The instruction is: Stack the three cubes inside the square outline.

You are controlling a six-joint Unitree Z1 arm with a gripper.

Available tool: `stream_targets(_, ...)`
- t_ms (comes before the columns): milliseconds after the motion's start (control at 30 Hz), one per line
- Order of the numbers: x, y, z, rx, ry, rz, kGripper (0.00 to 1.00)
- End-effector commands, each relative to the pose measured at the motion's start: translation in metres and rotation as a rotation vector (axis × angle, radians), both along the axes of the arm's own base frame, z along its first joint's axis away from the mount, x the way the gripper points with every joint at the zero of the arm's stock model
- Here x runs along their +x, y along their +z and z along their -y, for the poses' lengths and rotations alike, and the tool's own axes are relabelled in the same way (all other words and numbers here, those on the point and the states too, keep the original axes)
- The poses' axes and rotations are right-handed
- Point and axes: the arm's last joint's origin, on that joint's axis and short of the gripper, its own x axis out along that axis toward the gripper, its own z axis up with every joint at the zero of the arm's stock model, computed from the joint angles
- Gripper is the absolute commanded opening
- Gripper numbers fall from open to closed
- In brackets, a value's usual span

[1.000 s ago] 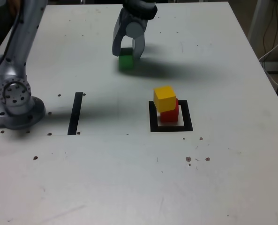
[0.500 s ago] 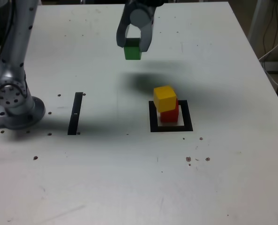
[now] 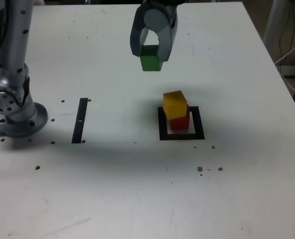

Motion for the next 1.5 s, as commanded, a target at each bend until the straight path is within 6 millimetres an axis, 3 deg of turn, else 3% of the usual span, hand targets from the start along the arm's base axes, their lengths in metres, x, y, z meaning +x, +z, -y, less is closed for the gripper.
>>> stream_targets(0, -0.004, 0.006, 0.008, 0.004, -0.018, 0.006, 0.32)
stream_targets(300, 0.0, 0.013, 0.043, -0.004, -0.112, 0.042, 0.32)
stream_targets(567, 0.013, 0.005, 0.066, -0.004, -0.161, 0.034, 0.32)
stream_targets(1167, 0.037, -0.014, 0.075, 0.002, -0.184, 0.007, 0.32)
stream_targets(1233, 0.037, -0.015, 0.075, 0.002, -0.184, 0.004, 0.39)
stream_targets(1400, 0.037, -0.018, 0.076, -0.002, -0.185, -0.008, 0.84)
stream_targets(1467, 0.036, -0.019, 0.076, -0.005, -0.184, -0.012, 0.96)
